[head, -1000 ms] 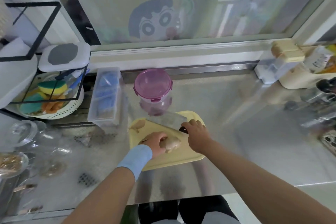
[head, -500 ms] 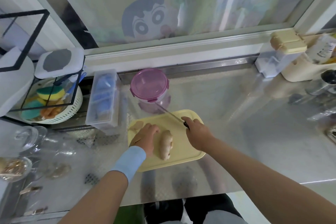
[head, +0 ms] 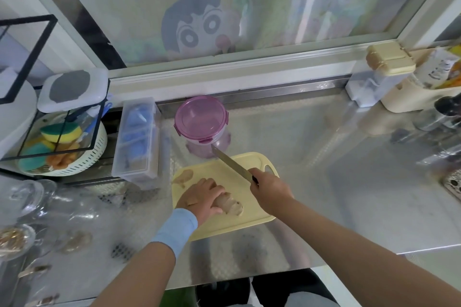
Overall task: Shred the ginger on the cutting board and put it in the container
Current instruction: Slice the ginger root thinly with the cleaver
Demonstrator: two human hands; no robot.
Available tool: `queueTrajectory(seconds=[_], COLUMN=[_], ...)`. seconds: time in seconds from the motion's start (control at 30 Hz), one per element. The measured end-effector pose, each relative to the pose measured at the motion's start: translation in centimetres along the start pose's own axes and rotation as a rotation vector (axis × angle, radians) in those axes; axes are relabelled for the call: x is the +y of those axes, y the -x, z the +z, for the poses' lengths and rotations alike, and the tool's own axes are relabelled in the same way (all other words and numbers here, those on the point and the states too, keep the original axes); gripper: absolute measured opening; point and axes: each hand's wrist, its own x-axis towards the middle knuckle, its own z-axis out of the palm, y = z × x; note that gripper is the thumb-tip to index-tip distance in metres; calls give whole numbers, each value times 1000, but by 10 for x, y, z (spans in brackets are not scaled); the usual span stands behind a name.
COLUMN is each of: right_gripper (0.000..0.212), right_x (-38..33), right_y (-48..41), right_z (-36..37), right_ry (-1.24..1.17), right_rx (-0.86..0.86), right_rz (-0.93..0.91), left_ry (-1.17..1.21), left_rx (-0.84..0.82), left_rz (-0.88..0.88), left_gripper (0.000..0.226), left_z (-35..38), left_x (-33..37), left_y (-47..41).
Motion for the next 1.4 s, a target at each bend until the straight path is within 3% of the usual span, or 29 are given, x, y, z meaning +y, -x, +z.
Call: queueTrajectory(seconds=[0.13, 0.3, 0.47, 0.63, 0.73, 0.8, 1.13, 1.23, 1.4], right_gripper=[39, 40, 43, 42, 43, 43, 40, 41, 41], right_x=[-1, 2, 4, 4, 5, 5, 4, 3, 2], right_y=[1, 4, 18, 23, 20, 19, 11, 8, 5], right_z=[-1, -7, -11, -10, -8, -6, 3, 1, -2], right_ry=[83, 144, 277, 279, 235, 214, 190, 182, 174], right_rx=[-35, -27, -58, -59, -41, -36, -28, -26, -26], right_rz=[-50, -113, -197, -165, -131, -116, -97, -98, -96], left_ry=[28, 163, 177, 246, 254, 250, 503, 632, 471], left_rx=[136, 420, 502, 378, 231, 212, 97, 43, -150], left_rz=[-96, 107, 122, 49, 31, -7, -462, -505, -445], left_gripper=[47, 18, 21, 11, 25, 22, 44, 42, 71], left_z=[16, 34, 37, 33, 25, 19, 18, 10, 3], left_x=[8, 13, 16, 18, 17, 19, 30, 26, 20], left_y=[12, 19, 18, 18, 17, 15, 7, 8, 7])
